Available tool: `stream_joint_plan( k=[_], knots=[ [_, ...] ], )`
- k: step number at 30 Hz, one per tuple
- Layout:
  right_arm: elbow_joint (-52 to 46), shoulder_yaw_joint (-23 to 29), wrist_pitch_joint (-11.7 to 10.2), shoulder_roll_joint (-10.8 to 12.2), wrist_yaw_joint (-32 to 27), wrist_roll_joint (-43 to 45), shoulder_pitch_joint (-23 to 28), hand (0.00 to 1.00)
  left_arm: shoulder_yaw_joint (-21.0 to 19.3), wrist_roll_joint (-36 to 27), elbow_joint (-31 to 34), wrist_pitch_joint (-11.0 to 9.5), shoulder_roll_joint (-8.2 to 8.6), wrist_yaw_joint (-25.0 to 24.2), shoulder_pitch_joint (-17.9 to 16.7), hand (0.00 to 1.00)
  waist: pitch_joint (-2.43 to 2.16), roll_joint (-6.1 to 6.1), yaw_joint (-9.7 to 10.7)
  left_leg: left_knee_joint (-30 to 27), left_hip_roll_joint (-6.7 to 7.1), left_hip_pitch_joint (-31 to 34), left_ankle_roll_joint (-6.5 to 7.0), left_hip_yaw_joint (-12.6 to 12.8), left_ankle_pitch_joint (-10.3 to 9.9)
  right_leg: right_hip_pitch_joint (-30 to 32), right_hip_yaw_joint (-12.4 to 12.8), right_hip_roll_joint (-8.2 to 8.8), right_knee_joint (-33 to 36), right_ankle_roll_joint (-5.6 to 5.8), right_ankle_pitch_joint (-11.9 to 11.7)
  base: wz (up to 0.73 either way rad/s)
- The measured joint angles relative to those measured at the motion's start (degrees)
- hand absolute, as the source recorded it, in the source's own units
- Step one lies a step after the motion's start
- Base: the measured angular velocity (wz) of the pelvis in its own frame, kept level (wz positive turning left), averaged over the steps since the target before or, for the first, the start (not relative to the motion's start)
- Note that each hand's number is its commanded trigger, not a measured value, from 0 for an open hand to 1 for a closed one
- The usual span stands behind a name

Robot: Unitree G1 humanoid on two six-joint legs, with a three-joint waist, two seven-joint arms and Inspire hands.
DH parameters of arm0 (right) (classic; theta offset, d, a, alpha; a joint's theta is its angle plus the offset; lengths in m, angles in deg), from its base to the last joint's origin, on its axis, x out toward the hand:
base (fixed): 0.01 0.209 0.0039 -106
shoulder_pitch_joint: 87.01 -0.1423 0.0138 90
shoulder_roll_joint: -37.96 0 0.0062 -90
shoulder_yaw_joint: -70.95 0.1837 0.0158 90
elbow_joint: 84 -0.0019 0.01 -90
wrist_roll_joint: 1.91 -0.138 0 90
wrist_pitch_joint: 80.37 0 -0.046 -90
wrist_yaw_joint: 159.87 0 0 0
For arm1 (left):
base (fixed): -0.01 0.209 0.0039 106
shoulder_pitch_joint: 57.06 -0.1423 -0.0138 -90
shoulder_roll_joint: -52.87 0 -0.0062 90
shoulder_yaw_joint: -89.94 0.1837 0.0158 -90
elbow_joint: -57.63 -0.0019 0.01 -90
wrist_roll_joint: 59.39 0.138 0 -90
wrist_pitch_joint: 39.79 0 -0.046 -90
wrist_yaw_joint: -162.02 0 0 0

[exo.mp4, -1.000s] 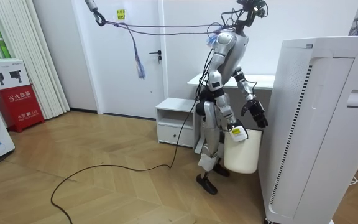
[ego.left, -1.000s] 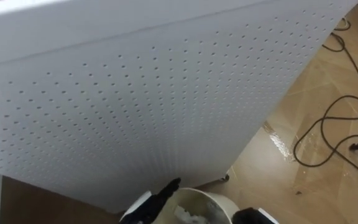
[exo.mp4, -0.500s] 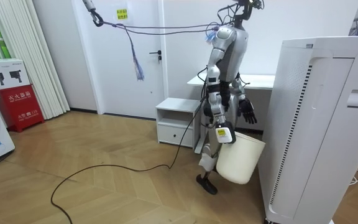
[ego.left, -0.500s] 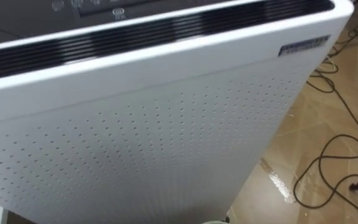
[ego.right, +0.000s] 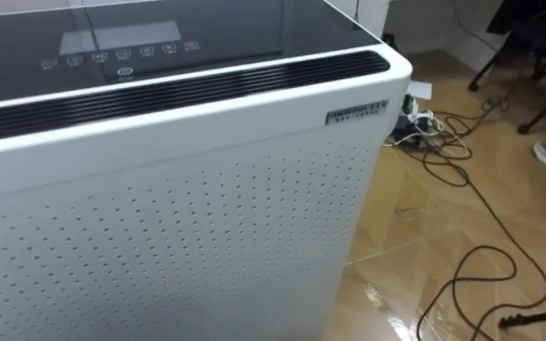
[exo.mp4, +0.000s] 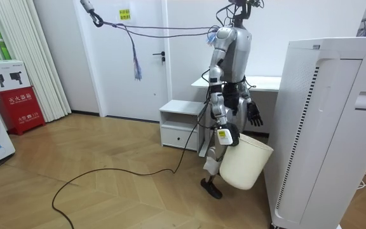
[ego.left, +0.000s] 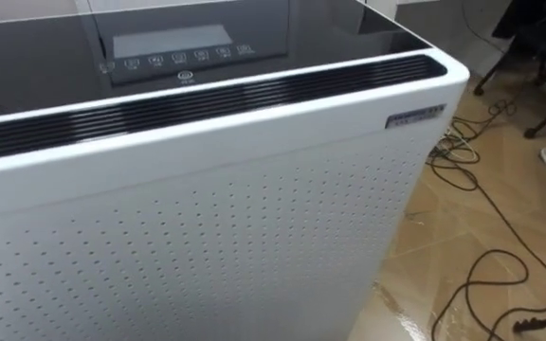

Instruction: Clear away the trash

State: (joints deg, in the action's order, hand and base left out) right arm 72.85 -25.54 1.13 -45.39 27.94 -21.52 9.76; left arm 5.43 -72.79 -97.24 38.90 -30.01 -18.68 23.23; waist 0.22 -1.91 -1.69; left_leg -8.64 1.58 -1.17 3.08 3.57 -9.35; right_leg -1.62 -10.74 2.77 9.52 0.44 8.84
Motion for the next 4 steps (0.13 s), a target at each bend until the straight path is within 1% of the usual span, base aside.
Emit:
stream_joint_plan(
  k=[1, 2, 3, 4],
  knots=[
    [0.58, 0.93, 0.49, 0.09, 0.03, 0.1, -0.12, 1.0, -0.5, -1.81, -0.85, 0.57, 0.09, -0.27, 0.18, 0.0, 0.26, -0.07, 0.06, 0.12, 0.0, -0.48, 0.02, 0.13, -0.11, -0.42, 0.11, -0.02, -0.13, 0.02, 0.02, -0.06],
    [0.92, 1.52, 0.72, 0.16, 0.03, 0.03, -0.07, 1.0, -1.03, -2.63, -1.24, 0.93, 0.17, -0.54, 0.12, 0.0, 0.25, -0.04, 0.06, 0.12, 0.0, -0.62, 0.03, 0.15, -0.25, -0.63, 0.11, -0.04, -0.26, 0.03, 0.02, -0.04],
    [1.44, 2.31, 1.16, 0.18, 0.08, -0.12, 0.0, 1.0, -1.67, -4.36, -1.87, 1.77, 0.27, -1.22, -0.03, 0.0, 0.21, 0.48, 0.06, 0.03, -0.01, -1.08, 0.06, 0.15, -0.49, -1.36, 0.02, -0.08, -0.65, 0.04, 0.02, 0.0],
    [2.08, 3.33, 1.85, 0.2, 0.14, -0.21, 0.01, 1.0, -2.52, -5.56, -2.25, 2.77, 0.41, -1.77, -0.36, 0.0, 0.32, 0.4, 0.05, 0.03, 0.01, -1.57, 0.14, 0.17, -0.71, -1.53, 0.04, -0.08, -0.77, 0.1, 0.06, 0.0]
  ],
)
